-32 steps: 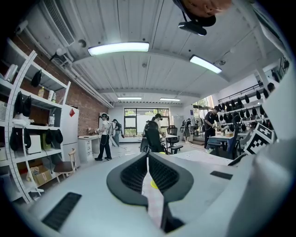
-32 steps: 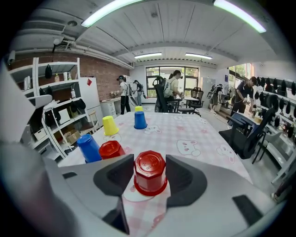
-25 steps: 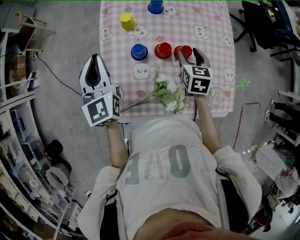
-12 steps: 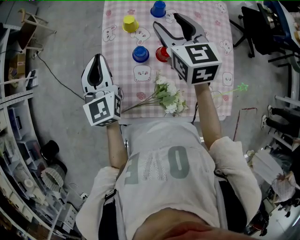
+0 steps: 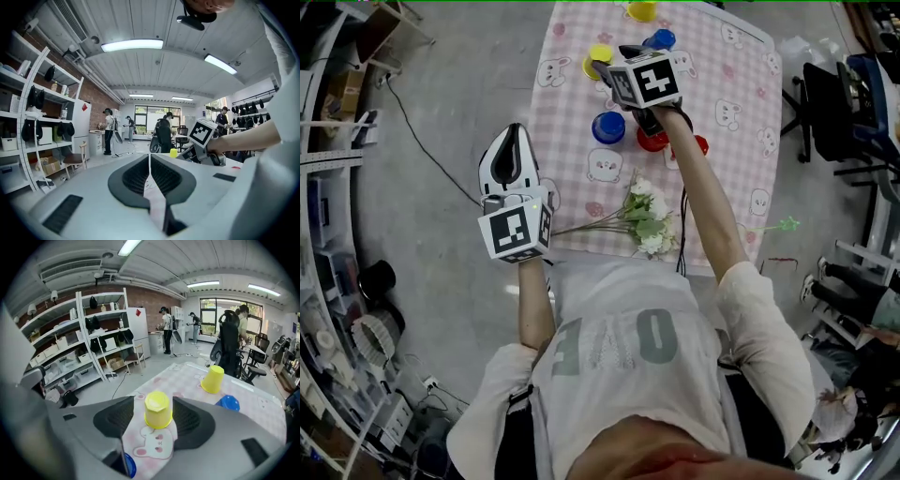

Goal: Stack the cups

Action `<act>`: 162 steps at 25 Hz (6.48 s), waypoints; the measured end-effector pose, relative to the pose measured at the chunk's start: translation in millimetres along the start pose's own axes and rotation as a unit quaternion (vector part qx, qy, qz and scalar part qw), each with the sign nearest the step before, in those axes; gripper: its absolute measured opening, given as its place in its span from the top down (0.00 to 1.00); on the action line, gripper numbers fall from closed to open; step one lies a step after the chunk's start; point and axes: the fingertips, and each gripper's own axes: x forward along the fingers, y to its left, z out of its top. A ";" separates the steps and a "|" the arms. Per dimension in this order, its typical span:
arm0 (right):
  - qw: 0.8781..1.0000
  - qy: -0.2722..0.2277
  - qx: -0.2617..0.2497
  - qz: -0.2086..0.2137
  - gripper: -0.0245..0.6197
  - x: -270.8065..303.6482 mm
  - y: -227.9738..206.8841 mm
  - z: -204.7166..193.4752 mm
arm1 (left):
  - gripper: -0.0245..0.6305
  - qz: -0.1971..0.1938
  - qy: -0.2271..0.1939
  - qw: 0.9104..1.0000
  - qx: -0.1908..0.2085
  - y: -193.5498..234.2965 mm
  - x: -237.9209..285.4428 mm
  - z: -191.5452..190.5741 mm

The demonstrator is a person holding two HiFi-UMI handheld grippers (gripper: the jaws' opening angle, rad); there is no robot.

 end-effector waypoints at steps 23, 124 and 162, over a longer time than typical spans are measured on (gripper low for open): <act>0.999 -0.023 -0.026 0.003 0.61 -123.8 24.4 -27.3 | 0.91 0.008 0.005 1.000 -0.007 13.5 11.9 -9.7; 0.994 -0.025 -0.029 -0.103 0.65 -223.5 -54.1 -72.8 | 0.91 -0.011 0.020 0.999 0.047 -7.6 -4.2 -10.1; 0.997 -0.041 -0.003 -0.062 0.63 -232.5 -30.2 -81.6 | 0.91 -0.021 0.030 0.999 0.040 -15.4 -13.4 -23.2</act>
